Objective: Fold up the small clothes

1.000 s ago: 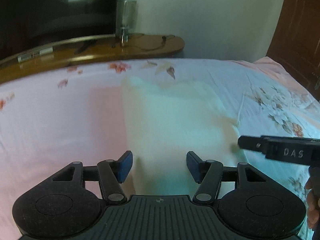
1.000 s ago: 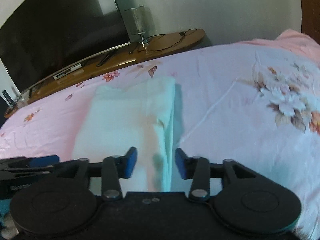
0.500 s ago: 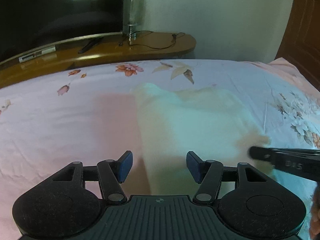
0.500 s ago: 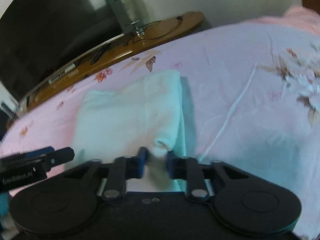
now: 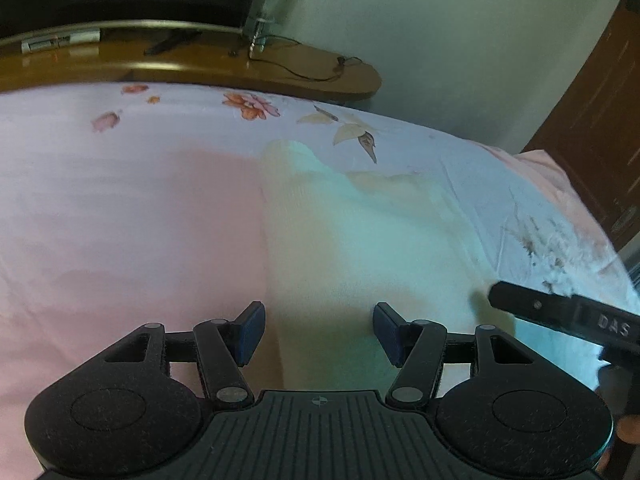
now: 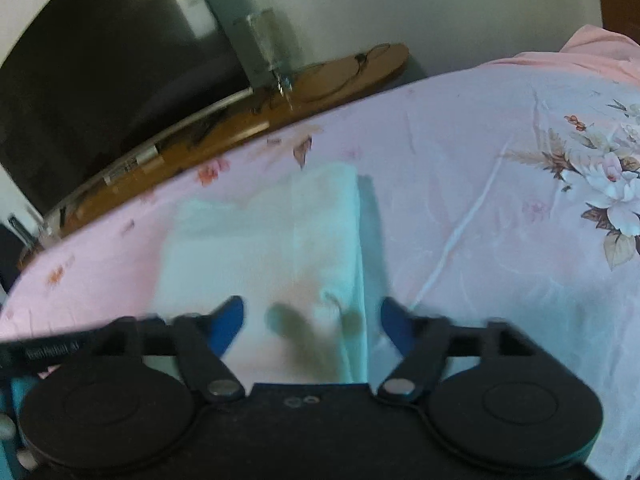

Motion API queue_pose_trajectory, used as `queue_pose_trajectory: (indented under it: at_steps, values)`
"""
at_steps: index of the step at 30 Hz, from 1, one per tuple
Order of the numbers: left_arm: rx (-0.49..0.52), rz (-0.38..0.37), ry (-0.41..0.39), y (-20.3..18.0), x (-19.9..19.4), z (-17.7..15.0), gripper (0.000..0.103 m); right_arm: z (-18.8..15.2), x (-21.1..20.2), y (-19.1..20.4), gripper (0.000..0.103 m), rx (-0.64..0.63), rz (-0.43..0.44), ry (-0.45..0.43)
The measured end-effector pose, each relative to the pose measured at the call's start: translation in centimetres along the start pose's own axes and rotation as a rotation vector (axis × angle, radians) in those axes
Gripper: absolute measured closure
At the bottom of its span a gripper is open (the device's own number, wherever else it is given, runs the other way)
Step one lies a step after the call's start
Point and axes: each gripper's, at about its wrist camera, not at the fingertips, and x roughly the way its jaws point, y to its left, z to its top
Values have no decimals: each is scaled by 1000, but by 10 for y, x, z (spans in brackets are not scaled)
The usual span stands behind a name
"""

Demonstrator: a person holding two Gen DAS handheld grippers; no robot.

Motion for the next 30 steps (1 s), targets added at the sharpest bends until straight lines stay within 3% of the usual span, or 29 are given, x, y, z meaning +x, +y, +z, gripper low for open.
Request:
queue_pose_trajectory:
  at_steps: [2, 5, 10, 11, 12, 14, 18, 22, 30]
  values:
    - [-25, -17, 12, 3, 7, -1, 30, 6, 6, -3, 28, 11, -5, 6]
    - [-72, -60, 28, 11, 19, -6, 30, 10, 18, -13, 29, 50, -19, 26]
    - [-111, -121, -2, 18, 26, -10, 30, 3, 39, -29, 30, 127, 43, 73]
    - [-119, -133, -6, 18, 28, -10, 34, 2, 40, -30, 32, 128, 52, 65]
    - [-123, -143, -4, 18, 29, -10, 44, 1, 41, -29, 39, 124, 60, 64]
    - [-147, -136, -7, 17, 30, -11, 53, -1, 45, -25, 56, 128, 91, 67]
    - [-141, -108, -16, 8, 26, -9, 66, 1, 45, -8, 69, 71, 64, 53]
    - [-81, -97, -71, -1, 11, -7, 70, -1, 30, 7, 73, -2, 37, 4]
    - [-55, -104, -143, -1, -32, 3, 70, 9, -1, 47, 74, -98, 91, -52]
